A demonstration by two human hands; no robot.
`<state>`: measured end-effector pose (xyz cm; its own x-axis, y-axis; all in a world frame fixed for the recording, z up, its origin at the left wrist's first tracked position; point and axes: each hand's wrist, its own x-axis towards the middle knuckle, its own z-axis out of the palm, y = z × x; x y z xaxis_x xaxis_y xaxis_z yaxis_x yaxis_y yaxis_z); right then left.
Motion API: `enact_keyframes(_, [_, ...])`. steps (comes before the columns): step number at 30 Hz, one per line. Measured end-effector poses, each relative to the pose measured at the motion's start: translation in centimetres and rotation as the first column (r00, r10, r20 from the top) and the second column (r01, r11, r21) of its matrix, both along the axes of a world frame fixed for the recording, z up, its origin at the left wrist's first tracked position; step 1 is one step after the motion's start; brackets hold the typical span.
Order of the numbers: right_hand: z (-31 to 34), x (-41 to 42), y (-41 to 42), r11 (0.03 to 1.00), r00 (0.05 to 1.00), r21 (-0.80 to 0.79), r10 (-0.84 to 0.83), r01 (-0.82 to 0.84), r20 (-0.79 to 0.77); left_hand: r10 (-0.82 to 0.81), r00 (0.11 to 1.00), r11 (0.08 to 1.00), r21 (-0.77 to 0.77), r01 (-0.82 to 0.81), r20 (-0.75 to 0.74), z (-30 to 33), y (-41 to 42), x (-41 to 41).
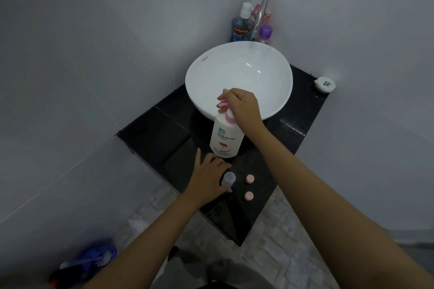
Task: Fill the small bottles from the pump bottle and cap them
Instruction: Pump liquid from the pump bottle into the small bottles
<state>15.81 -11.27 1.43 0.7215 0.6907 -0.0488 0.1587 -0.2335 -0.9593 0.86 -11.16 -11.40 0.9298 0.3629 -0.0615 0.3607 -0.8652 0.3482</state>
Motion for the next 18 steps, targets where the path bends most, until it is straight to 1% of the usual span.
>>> enact_keyframes(2, [0.0,0.0,0.0,1.000,1.000,-0.009,0.004,-0.004,0.001,-0.027,0.999,0.999,0.033,0.028,-0.042,0.4,-0.3,0.5])
enact_keyframes(4, [0.1,0.0,0.0,1.000,1.000,-0.015,0.005,-0.005,-0.004,-0.015,0.999,0.999,0.035,0.016,-0.046,0.6,-0.5,0.6])
enact_keyframes(6, [0.4,-0.1,0.0,1.000,1.000,-0.018,0.007,-0.008,-0.013,0.009,1.000,1.000,-0.002,-0.009,0.009,0.5,-0.5,0.4])
enact_keyframes(7, [0.6,-0.1,0.0,1.000,1.000,-0.015,0.007,-0.007,-0.029,0.036,0.997,0.998,-0.051,-0.033,0.065,0.5,-0.5,0.3])
enact_keyframes(9, [1.0,0.0,-0.1,1.000,0.996,0.011,0.002,-0.001,-0.088,0.167,0.967,0.960,-0.257,-0.115,0.193,1.2,-0.3,0.0])
enact_keyframes(10, [1.2,0.1,-0.1,0.999,0.993,0.037,0.000,0.004,-0.121,0.264,0.933,0.908,-0.390,-0.156,0.243,2.0,0.0,-0.1])
enact_keyframes(11, [1.3,0.3,-0.1,0.998,0.989,0.063,-0.002,0.011,-0.147,0.367,0.890,0.835,-0.517,-0.187,0.270,3.0,0.4,-0.2])
enact_keyframes(12, [1.4,0.4,0.0,0.997,0.987,0.080,-0.002,0.015,-0.163,0.454,0.846,0.762,-0.615,-0.205,0.280,4.2,1.0,-0.3])
enact_keyframes(13, [1.5,0.6,0.0,0.996,0.986,0.084,0.000,0.014,-0.168,0.515,0.807,0.712,-0.669,-0.214,0.288,5.3,1.7,-0.3])
enact_keyframes(14, [1.5,0.7,0.1,0.997,0.987,0.078,0.004,0.009,-0.163,0.548,0.778,0.696,-0.684,-0.220,0.307,6.4,2.5,-0.4])
enact_keyframes(15, [1.5,0.6,0.1,0.998,0.988,0.067,0.006,0.004,-0.152,0.563,0.759,0.703,-0.672,-0.232,0.327,7.3,3.3,-0.3])
enact_keyframes(18, [1.3,0.3,0.1,0.999,0.995,0.032,0.015,-0.012,-0.096,0.567,0.737,0.751,-0.598,-0.279,0.368,9.1,5.4,0.0])
